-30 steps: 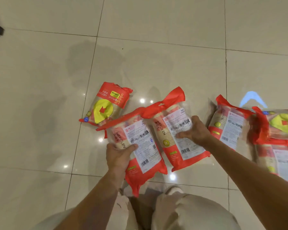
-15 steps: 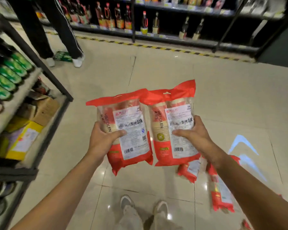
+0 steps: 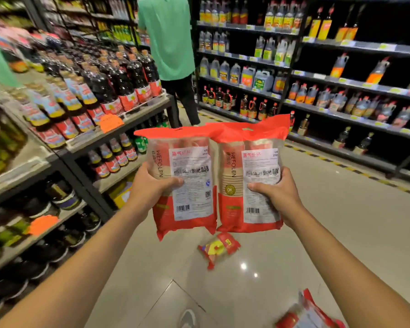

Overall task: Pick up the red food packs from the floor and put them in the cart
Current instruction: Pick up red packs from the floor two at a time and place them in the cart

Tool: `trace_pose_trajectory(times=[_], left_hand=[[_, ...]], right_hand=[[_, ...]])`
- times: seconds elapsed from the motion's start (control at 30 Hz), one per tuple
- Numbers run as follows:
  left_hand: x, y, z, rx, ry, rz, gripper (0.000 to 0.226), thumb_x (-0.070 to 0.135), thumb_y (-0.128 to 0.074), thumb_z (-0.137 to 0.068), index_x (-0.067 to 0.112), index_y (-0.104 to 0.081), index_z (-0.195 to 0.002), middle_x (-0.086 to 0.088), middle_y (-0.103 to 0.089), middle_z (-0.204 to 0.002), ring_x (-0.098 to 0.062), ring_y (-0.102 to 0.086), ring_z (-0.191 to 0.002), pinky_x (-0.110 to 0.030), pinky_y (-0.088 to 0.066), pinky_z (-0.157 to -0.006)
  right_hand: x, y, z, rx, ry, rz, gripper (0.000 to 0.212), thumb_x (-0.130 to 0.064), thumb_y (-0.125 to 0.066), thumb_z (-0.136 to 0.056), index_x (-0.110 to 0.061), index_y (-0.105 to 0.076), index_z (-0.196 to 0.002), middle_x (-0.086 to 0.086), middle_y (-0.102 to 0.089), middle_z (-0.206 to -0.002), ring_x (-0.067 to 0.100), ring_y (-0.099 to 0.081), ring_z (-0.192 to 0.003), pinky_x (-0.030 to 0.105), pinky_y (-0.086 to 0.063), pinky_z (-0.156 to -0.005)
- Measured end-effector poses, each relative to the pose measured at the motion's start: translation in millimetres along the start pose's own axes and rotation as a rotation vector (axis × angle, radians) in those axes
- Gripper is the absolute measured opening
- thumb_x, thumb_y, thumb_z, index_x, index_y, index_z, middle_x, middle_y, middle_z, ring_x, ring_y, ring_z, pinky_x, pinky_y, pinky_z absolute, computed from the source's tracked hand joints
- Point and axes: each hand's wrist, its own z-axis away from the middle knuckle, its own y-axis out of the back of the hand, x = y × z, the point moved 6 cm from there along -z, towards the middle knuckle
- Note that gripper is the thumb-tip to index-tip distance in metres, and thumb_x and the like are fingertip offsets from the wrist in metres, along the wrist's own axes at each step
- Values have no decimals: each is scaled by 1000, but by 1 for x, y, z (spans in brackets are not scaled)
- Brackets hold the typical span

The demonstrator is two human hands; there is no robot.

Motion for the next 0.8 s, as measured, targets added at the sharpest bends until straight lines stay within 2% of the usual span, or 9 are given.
trace_pose_trajectory(times=[0.13, 0.27, 0.4, 0.47, 0.53, 0.57, 0.67, 0.73, 0.8], left_hand=[[5, 59, 65, 166, 12, -4, 63, 9, -93, -66, 22, -60, -118, 2, -78, -105, -15, -77, -88, -39, -62, -78], [-6, 139, 130, 320, 52, -6, 66, 7, -93, -66, 17, -60, -122, -1, -78, -107, -17, -78, -90, -34, -63, -73], [-20, 219, 202, 502, 77, -22, 49, 1, -88, -71, 24, -60, -103, 15, -78, -85, -3, -75, -76, -19, -57, -61], [-29, 262, 243, 595, 115, -17, 59, 12, -94, -64, 20, -59, -112, 9, -78, -96, -6, -75, -81, -26, -59, -67], [-43, 309, 287, 684, 141, 0, 79, 26, -97, -53, 19, -58, -121, 1, -77, -109, -18, -77, -92, -42, -63, -78], [-50, 331, 310, 733, 153, 7, 80, 26, -97, -52, 20, -58, -122, -1, -77, -110, -22, -77, -93, -45, -63, -80], [-69, 392, 383, 853, 178, 30, 65, 10, -92, -66, 19, -57, -120, -4, -77, -107, -20, -78, -87, -33, -63, -68], [-87, 435, 433, 930, 198, 37, 62, 10, -92, -67, 21, -58, -117, -3, -77, -106, -20, -78, -86, -36, -64, -72], [-108, 479, 487, 1008, 228, 53, 67, 17, -96, -62, 24, -59, -117, 1, -76, -107, -20, -76, -92, -43, -63, -81]], right_hand=[[-10, -53, 30, -144, 35, -25, 71, -6, -94, -66, -13, -49, -121, 2, -70, -116, 18, -72, -100, 45, -61, -89], [-22, -127, 71, -319, 67, -24, 71, -8, -94, -67, -17, -49, -120, 0, -69, -116, 20, -71, -102, 47, -59, -92], [-33, -210, 128, -486, 87, -35, 70, -6, -93, -67, -18, -50, -120, 0, -70, -116, 18, -72, -100, 42, -61, -88], [-36, -254, 161, -568, 86, -30, 67, -7, -94, -67, -19, -50, -116, 1, -71, -115, 18, -73, -99, 40, -61, -84], [-39, -301, 200, -662, 84, -27, 66, -6, -93, -68, -15, -51, -119, 3, -72, -114, 18, -73, -96, 37, -61, -78], [-40, -324, 222, -709, 88, -21, 67, -5, -92, -69, -13, -51, -121, 3, -72, -114, 18, -73, -96, 36, -60, -77], [-41, -394, 297, -838, 95, -10, 67, -4, -91, -70, -12, -50, -122, 0, -71, -112, 16, -72, -96, 32, -58, -72], [-40, -438, 353, -907, 111, 0, 67, -3, -91, -69, -13, -50, -122, 1, -70, -111, 15, -72, -95, 30, -57, -70], [-33, -481, 409, -956, 123, 19, 63, -2, -91, -67, -15, -53, -116, 5, -72, -112, 19, -73, -94, 37, -59, -74]])
